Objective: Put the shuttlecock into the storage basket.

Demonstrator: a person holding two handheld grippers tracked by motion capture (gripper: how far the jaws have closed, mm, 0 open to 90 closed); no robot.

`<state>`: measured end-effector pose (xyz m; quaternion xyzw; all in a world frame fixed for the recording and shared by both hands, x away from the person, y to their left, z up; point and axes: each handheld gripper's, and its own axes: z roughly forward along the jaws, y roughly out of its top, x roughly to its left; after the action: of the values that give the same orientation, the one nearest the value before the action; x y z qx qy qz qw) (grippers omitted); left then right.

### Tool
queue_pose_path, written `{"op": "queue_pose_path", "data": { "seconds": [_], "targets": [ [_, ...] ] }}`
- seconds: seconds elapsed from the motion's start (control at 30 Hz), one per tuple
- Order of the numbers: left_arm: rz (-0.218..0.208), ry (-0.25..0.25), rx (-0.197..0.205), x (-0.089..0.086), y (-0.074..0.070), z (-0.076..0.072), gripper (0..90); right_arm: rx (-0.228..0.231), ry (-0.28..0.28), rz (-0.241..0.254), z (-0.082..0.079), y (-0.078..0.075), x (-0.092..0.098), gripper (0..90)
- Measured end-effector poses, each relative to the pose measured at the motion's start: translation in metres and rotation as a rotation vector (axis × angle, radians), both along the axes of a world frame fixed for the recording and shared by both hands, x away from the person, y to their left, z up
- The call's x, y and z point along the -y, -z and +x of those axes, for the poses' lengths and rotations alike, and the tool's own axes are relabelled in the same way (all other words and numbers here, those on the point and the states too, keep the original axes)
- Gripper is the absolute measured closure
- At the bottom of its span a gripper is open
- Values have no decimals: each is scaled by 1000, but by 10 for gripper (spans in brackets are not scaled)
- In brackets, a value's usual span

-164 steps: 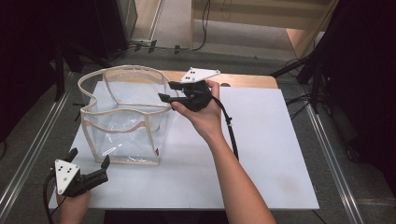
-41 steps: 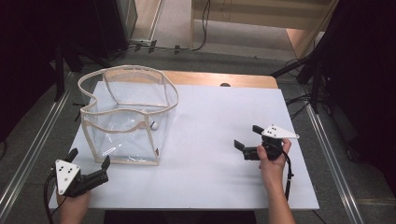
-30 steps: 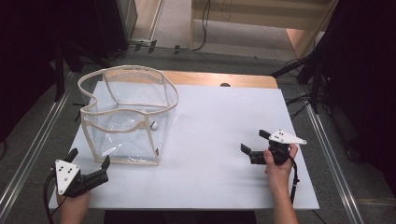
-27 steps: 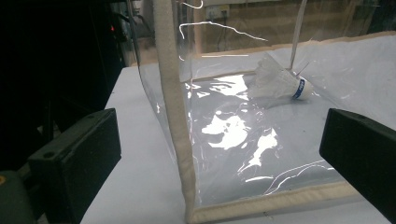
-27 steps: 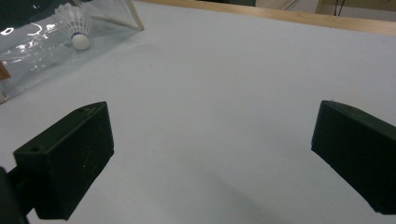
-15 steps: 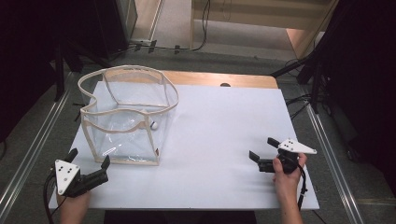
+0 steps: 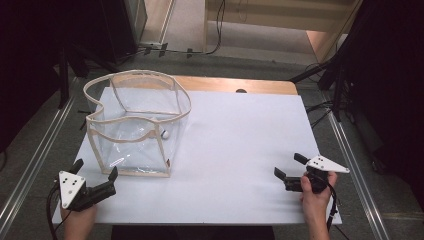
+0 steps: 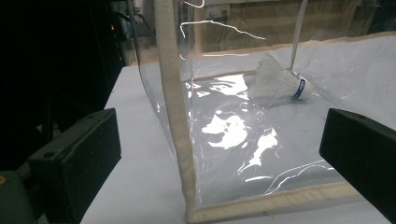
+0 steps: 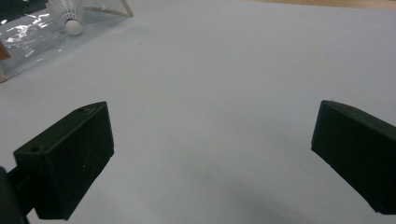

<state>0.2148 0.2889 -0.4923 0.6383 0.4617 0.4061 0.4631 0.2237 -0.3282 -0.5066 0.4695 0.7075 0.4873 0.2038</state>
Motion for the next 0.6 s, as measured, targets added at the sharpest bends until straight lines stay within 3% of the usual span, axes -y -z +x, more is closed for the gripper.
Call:
{"op": "queue_pose_path", "data": {
  "seconds": [0.27, 0.4, 0.6],
  "targets": [
    [-6, 1, -2, -1, 0, 1, 0, 21, -1, 31, -9, 3, 8, 0],
    [-5, 1, -3, -1, 0, 1, 0, 22, 2, 11, -12, 3, 10, 0],
    [-13, 3, -6, -2, 0, 1, 0, 48, 29, 37, -19, 2, 18, 0]
  ]
}}
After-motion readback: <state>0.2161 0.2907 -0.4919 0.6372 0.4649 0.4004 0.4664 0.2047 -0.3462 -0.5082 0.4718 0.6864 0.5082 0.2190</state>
